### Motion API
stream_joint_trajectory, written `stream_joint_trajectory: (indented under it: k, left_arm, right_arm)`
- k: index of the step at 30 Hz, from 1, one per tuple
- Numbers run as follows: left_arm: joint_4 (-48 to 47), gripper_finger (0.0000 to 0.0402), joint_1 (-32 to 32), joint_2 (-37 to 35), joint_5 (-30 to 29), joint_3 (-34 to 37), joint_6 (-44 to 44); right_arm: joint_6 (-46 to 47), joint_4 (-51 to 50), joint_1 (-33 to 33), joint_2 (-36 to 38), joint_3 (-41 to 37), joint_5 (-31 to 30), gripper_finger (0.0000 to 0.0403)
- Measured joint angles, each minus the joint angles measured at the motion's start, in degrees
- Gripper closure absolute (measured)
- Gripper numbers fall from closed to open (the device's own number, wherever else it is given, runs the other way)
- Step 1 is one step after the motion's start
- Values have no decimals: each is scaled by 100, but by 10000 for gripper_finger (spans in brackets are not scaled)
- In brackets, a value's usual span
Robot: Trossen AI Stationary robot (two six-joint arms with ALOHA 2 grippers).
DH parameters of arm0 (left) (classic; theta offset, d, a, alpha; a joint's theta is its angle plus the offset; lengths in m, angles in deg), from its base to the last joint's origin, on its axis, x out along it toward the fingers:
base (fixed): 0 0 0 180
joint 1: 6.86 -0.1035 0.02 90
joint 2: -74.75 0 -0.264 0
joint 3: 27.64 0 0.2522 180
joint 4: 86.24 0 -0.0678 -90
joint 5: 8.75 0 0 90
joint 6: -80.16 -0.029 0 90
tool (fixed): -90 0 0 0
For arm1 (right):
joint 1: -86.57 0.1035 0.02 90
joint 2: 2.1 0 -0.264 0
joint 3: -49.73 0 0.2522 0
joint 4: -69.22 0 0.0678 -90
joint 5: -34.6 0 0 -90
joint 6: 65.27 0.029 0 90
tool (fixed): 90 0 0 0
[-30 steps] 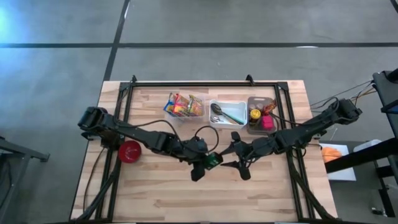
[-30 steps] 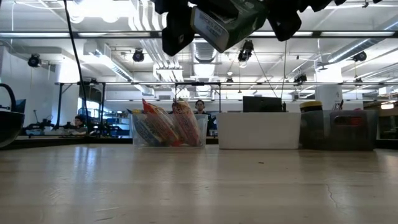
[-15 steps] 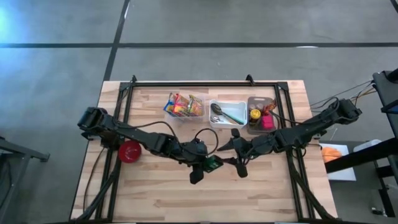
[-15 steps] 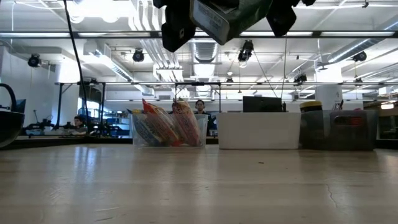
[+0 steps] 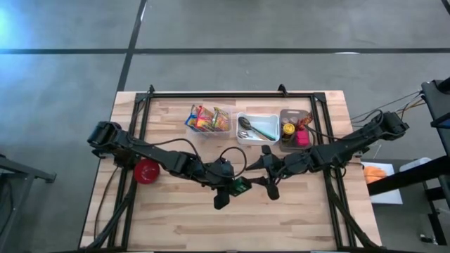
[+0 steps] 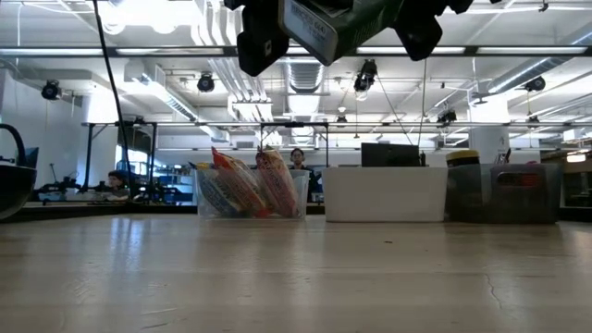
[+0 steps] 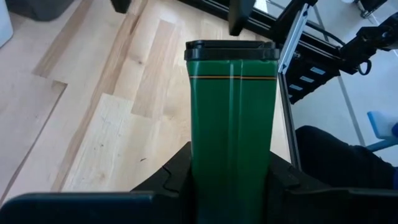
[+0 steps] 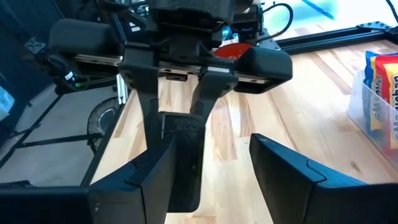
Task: Pick & Place Food Item
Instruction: Put the black seasoning can into the black bin
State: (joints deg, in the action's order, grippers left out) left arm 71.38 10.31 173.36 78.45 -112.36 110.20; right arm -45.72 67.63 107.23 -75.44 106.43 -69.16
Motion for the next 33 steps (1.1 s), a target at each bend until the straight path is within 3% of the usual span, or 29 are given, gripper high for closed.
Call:
stream_joint_trajectory:
  k: [4, 12, 15, 21, 33]
  left_arm:
    - [2, 294, 0, 0, -13, 0, 1]
    - [4, 294, 0, 0, -16, -1, 3]
    - [2, 294, 0, 0, -16, 0, 3]
    - [6, 294, 0, 0, -16, -1, -2]
    - [148, 294, 18, 0, -17, -4, -159]
  right_arm:
    - [-2, -1, 7, 0, -9, 7, 176]
    - [-105, 1, 9, 0, -9, 81, 51]
    - [-125, -1, 7, 0, -9, 206, 21]
    - [-114, -31, 11, -165, -31, 946, 4]
    - [-480, 86, -18, -932, 544, 791, 3]
